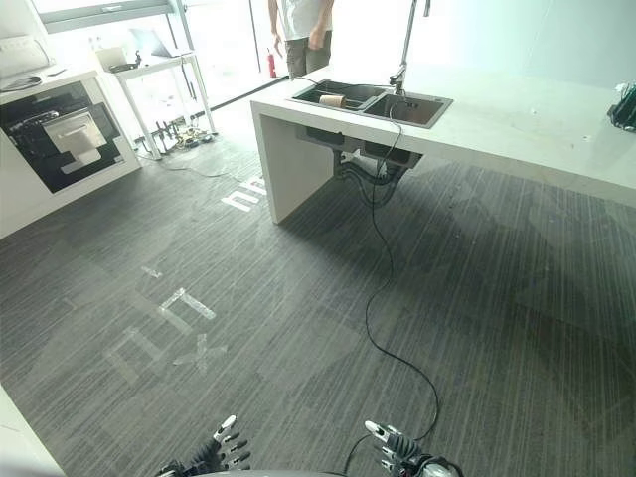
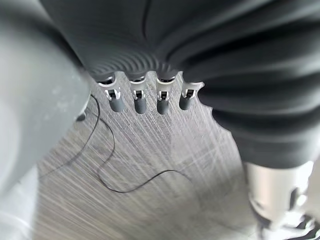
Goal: Place the dishes in the dishwasher.
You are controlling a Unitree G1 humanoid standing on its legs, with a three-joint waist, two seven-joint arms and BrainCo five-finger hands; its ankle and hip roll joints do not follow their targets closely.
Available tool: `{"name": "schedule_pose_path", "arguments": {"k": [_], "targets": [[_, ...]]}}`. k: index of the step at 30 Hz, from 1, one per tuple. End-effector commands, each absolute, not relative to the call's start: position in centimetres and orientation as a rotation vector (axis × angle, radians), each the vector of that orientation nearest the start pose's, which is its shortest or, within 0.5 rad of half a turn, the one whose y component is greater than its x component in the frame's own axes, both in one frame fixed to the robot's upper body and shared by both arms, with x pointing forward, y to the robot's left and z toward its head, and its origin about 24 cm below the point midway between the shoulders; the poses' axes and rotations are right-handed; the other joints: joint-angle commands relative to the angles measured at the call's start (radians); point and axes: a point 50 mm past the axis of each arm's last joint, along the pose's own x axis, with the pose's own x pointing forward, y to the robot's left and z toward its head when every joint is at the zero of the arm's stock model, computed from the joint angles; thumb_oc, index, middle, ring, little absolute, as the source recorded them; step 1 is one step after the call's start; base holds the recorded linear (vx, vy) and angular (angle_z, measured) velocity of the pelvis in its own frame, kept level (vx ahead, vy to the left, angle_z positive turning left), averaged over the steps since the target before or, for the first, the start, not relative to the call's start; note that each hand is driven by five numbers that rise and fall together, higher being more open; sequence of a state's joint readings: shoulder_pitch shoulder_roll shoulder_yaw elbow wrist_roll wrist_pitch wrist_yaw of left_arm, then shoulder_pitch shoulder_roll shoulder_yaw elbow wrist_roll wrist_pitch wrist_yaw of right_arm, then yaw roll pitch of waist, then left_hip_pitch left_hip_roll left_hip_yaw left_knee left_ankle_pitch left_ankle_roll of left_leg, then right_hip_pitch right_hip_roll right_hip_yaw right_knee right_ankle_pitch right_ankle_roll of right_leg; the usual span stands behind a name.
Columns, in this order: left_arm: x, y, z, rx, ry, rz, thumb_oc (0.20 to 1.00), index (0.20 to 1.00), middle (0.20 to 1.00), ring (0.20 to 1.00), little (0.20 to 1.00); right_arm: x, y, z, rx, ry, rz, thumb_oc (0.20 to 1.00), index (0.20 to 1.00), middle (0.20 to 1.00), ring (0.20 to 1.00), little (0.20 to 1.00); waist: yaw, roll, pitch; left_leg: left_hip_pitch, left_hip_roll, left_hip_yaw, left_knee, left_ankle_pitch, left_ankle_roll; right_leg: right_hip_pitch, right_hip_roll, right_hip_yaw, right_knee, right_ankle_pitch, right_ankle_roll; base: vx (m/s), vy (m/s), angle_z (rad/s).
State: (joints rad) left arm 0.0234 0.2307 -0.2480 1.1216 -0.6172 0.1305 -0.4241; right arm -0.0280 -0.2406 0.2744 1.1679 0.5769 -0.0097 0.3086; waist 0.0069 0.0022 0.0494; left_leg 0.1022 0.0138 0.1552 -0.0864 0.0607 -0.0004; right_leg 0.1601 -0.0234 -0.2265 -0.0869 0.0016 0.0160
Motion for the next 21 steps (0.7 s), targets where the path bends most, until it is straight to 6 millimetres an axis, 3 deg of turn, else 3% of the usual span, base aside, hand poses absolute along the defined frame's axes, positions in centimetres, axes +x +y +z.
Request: {"name": "schedule_pose_path", "arguments": {"k": [1, 11, 16, 18, 21], "targets": [[10.7, 18.9, -16.0, -0.263, 1.231, -0.239, 1.000, 1.000, 1.000, 1.000, 1.000, 14.7, -20.2, -14.6, 0.144, 1.030, 0.143, 1.000, 1.000, 1.000, 1.000, 1.000, 0.001, -0.004, 0.026, 0.045, 0.000, 0.106, 0.001, -0.056, -0.010, -0.012, -0.021, -0.074, 0.000, 0.035, 0.063, 0.01, 0.047, -0.03], [9.6, 20.0, -16.4, -0.136, 1.316, -0.186, 1.000, 1.000, 1.000, 1.000, 1.000, 13.5, -20.9, -15.1, 0.080, 1.088, 0.135, 1.000, 1.000, 1.000, 1.000, 1.000, 0.004, -0.006, 0.022, 0.039, -0.007, 0.094, -0.001, -0.059, -0.004, -0.015, -0.020, -0.065, 0.000, 0.035, 0.069, 0.01, 0.025, -0.05], [8.7, 20.6, -16.7, -0.044, 1.357, -0.076, 1.000, 1.000, 1.000, 1.000, 1.000, 12.1, -20.4, -15.7, 0.102, 1.169, 0.159, 1.000, 1.000, 1.000, 1.000, 1.000, 0.005, -0.010, 0.023, 0.039, -0.006, 0.091, -0.001, -0.059, -0.003, -0.017, -0.016, -0.064, 0.001, 0.030, 0.065, 0.01, -0.018, 0.00], [8.4, 20.1, -17.0, -0.037, 1.386, -0.027, 1.000, 1.000, 1.000, 1.000, 1.000, 10.8, -19.9, -16.2, 0.106, 1.233, 0.156, 1.000, 1.000, 1.000, 1.000, 1.000, 0.010, -0.016, 0.025, 0.030, -0.004, 0.083, 0.027, -0.061, -0.005, -0.018, -0.011, -0.062, 0.004, 0.026, 0.055, 0.03, -0.138, 0.01], [8.5, 19.9, -17.0, -0.052, 1.374, 0.013, 1.000, 1.000, 1.000, 1.000, 1.000, 10.5, -19.8, -16.3, 0.113, 1.254, 0.138, 1.000, 1.000, 1.000, 1.000, 1.000, 0.011, -0.022, 0.036, 0.017, 0.000, 0.074, 0.084, -0.079, -0.008, -0.015, -0.010, -0.057, 0.009, 0.024, 0.047, 0.02, -0.106, 0.04]]}}
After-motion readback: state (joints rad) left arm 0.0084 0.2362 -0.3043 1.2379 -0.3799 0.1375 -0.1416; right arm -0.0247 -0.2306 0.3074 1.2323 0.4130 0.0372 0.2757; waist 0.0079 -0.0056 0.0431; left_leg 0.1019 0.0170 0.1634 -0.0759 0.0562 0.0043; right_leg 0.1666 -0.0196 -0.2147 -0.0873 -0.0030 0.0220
